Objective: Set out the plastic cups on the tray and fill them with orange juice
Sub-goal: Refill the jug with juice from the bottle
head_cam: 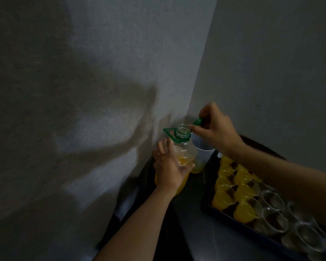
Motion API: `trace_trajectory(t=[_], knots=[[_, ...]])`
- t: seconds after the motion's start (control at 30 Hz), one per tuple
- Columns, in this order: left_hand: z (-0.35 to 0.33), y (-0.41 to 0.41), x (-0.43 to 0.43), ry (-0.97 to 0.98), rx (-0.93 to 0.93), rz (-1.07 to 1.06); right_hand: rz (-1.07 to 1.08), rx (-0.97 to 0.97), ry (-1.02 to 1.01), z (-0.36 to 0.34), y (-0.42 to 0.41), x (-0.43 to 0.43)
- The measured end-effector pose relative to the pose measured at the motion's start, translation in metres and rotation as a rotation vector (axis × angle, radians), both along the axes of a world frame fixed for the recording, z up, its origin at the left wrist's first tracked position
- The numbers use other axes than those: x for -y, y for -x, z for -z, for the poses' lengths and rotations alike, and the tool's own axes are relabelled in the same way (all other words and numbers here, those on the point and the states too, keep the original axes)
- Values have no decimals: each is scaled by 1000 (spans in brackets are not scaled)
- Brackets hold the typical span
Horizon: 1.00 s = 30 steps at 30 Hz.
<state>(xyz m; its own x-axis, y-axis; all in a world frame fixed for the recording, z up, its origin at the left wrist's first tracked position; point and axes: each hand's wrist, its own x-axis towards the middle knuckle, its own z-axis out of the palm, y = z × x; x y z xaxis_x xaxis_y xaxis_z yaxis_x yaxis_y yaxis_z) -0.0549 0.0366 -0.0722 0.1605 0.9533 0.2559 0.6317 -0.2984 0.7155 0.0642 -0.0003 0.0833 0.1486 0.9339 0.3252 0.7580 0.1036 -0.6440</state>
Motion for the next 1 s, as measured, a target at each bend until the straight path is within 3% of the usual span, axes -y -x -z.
trace_trajectory(t=[0.13,0.27,0.53,0.63,0.8,1.0], knots=[[-2,-1,0,-7,-1,-10,203,-173,-100,70,5,50],[-6,-1,0,24,9,3,330,-107,-84,151,11,99],[-6,-2,1,-6,43,-10,406,-160,220,270,22,160],[-6,-1,0,-5,46,-16,424,-36,258,287,24,168],[-4,-1,-2,-11,73,2,463,8,286,292,27,173],[0,7,6,74,233,39,382,-16,-132,243,43,144]])
